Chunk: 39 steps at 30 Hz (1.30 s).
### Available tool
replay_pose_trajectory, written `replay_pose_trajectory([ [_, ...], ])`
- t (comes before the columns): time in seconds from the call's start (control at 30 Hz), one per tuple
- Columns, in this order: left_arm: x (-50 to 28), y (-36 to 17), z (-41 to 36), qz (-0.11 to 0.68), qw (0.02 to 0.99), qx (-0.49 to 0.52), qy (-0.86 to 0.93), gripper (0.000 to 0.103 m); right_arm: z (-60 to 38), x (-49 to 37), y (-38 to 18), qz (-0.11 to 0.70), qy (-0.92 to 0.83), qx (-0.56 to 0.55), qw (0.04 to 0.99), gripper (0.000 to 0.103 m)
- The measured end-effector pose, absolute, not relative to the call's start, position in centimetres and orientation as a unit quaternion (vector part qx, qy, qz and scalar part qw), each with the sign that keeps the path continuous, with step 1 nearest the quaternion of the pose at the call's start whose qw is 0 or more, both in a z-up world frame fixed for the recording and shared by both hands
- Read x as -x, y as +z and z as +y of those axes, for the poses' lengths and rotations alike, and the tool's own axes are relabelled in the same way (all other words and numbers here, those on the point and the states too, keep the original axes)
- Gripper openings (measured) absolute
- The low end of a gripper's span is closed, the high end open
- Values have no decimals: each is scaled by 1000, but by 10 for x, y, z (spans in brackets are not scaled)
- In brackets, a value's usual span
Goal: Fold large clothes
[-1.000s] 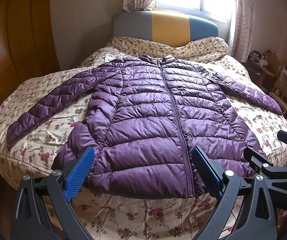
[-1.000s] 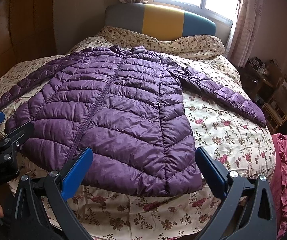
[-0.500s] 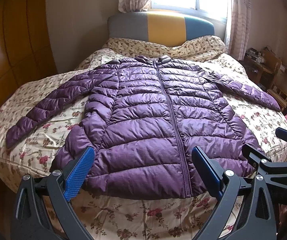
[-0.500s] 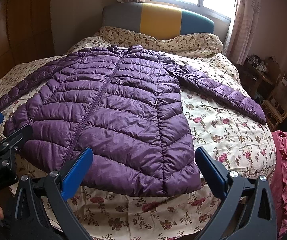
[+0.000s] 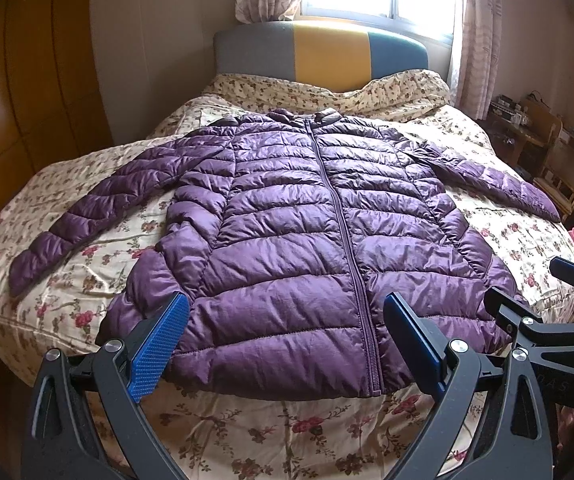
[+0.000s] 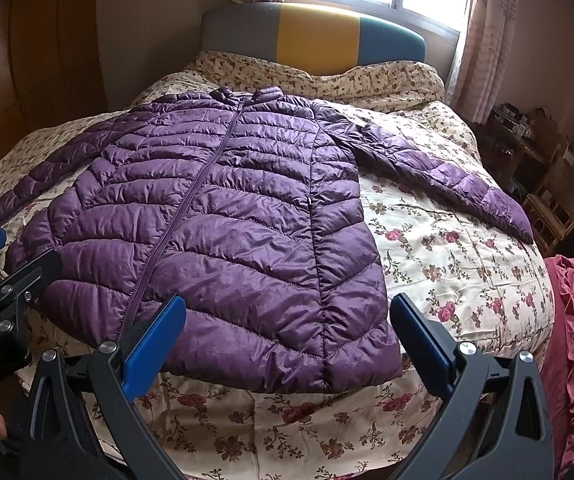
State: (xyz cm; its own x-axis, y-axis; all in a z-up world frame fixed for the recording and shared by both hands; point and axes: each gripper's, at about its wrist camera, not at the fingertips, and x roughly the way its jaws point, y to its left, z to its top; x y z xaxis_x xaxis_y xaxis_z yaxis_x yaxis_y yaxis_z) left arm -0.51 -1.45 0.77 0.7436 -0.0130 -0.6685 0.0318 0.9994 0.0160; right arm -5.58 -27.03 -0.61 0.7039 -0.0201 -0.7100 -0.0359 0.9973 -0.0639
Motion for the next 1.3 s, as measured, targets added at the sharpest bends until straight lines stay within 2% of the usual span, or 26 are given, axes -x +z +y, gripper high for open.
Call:
replay_pose_trajectory([
  [0.67,-3,0,-19,373,927,-14,-20,97,-281,47,-16,397,-2,29,917,101],
  [0.9,-46,-11,-8,407,912,10,-51,97,-348,7,-36,430,-38,-74,899,100],
  [0.93,-57,-12,-6,413,909,17,-58,97,-364,-3,-41,434,-52,-92,895,98],
  [1.0,-76,-12,0,417,907,27,-56,97,-394,-21,-48,441,-77,-121,886,79],
  [1.2,-143,-15,15,420,906,31,-39,97,-503,-64,-69,430,-159,-252,852,68],
  [1.3,-173,-21,25,427,902,46,-32,97,-555,-76,-75,405,-201,-308,837,66],
])
